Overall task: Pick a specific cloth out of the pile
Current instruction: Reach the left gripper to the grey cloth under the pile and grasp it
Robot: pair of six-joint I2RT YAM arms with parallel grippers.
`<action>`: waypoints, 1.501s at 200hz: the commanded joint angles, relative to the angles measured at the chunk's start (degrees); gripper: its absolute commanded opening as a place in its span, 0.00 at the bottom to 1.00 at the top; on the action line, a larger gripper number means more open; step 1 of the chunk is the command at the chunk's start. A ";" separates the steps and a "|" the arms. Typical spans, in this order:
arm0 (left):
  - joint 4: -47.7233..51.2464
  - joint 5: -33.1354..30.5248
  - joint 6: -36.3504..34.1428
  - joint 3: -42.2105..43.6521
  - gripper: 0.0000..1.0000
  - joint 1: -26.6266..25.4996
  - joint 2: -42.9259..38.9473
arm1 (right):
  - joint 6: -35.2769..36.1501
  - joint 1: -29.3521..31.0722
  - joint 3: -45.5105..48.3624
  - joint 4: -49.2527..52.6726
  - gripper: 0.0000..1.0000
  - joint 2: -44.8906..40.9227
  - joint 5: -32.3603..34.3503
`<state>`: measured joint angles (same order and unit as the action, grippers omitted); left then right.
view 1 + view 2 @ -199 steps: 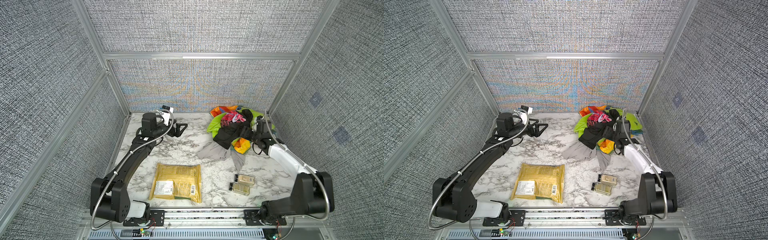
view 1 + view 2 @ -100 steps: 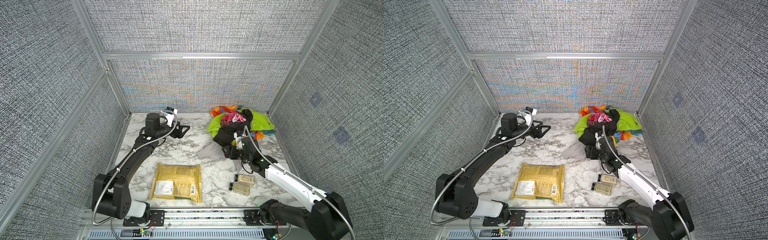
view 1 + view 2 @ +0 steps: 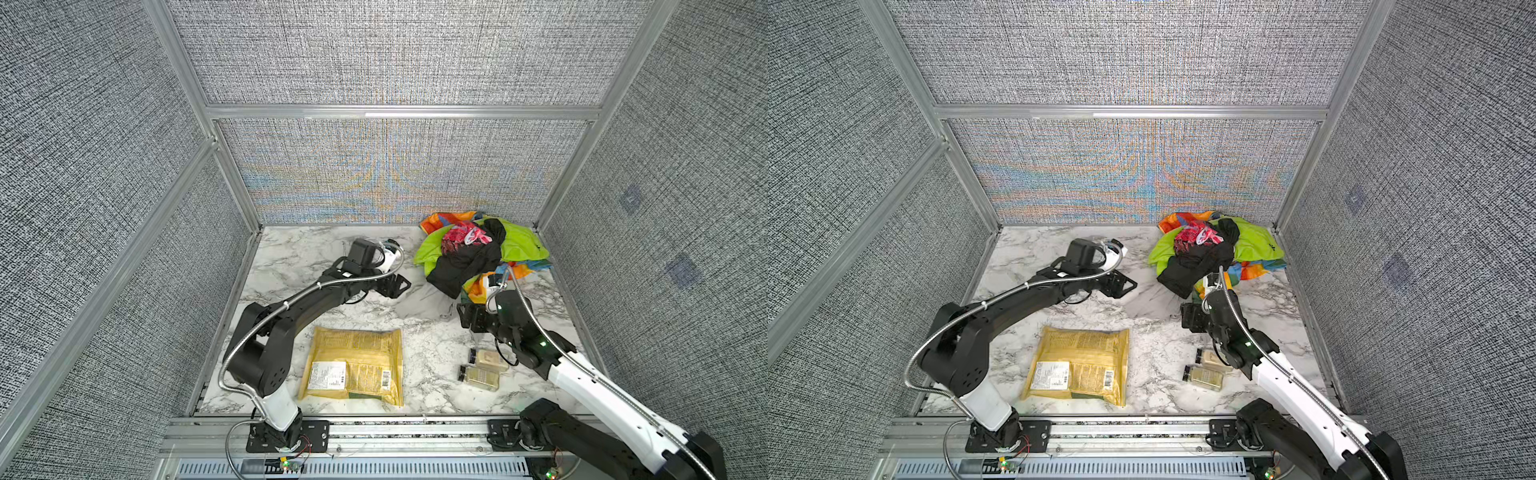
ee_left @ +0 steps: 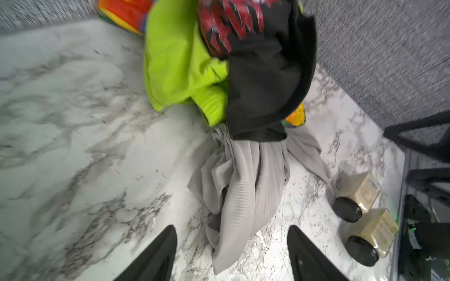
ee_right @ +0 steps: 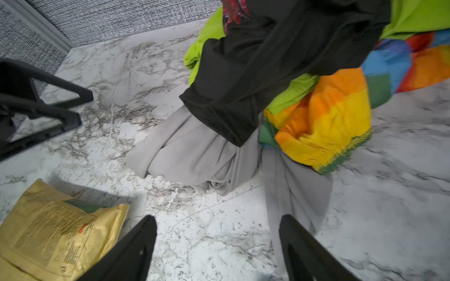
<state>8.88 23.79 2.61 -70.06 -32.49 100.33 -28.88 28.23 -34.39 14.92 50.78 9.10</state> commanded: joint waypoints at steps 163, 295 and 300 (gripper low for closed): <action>9.88 -13.89 -4.55 -12.91 0.28 -12.86 17.68 | -2.29 -1.25 -0.04 5.23 0.93 -2.54 8.36; 0.04 -17.96 -7.03 -4.35 0.05 -12.77 0.12 | -3.41 -1.29 1.18 4.59 0.93 -1.30 8.96; -0.29 -18.06 -6.88 -4.15 0.05 -12.77 -0.32 | -3.45 -1.25 1.41 4.41 0.93 -1.31 8.98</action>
<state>12.97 6.66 -3.90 -75.02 -45.34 102.30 -31.66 26.98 -33.43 20.47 49.56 17.52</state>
